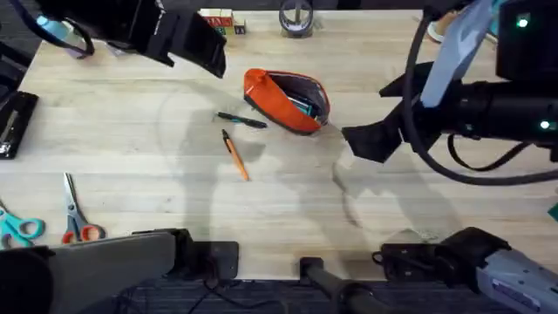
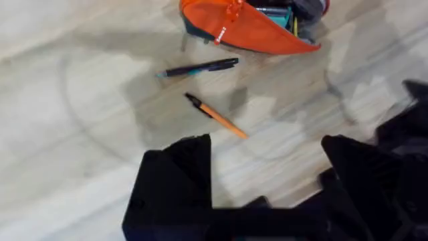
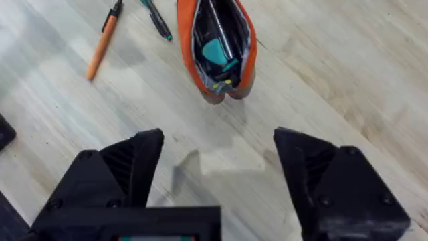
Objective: Unzip the bag, pick up the pens from the table one at a time and place them inside, then zip the bag closed.
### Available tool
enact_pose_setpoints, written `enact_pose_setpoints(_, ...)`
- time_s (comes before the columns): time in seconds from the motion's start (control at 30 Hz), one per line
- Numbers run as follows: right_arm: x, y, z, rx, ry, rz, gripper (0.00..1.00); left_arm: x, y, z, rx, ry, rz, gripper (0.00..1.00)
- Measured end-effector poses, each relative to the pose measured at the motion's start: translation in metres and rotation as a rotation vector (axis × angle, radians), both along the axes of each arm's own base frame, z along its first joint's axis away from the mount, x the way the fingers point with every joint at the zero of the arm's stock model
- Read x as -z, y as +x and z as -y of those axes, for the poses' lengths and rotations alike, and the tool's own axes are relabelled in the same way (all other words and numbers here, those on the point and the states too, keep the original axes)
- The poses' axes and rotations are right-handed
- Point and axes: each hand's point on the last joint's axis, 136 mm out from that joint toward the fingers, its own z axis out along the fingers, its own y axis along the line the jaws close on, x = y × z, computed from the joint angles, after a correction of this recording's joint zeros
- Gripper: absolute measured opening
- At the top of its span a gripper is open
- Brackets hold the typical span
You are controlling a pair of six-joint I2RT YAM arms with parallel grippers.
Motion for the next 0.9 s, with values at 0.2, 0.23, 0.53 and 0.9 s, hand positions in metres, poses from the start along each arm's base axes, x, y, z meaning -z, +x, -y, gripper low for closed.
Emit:
enact_pose_setpoints(0.2, 0.008, -0.003, 0.001, 0.000, -0.017, -0.036, 0.998, 0.001, 0.000, -0.001, -0.191, -0.048, -0.086, 0.995)
enact_pose_setpoints(0.23, 0.009, -0.004, 0.002, 0.000, -0.020, -0.043, 0.998, 0.001, 0.000, -0.001, -0.217, -0.056, -0.097, 0.995)
enact_pose_setpoints(0.53, 0.011, -0.005, 0.002, 0.000, -0.025, -0.053, 0.998, 0.001, 0.000, -0.001, -0.449, -0.125, -0.198, 0.995)
enact_pose_setpoints(0.9, 0.011, -0.005, 0.002, 0.000, -0.025, -0.053, 0.998, 0.019, -0.024, -0.006, -0.699, 0.031, -0.341, 0.995)
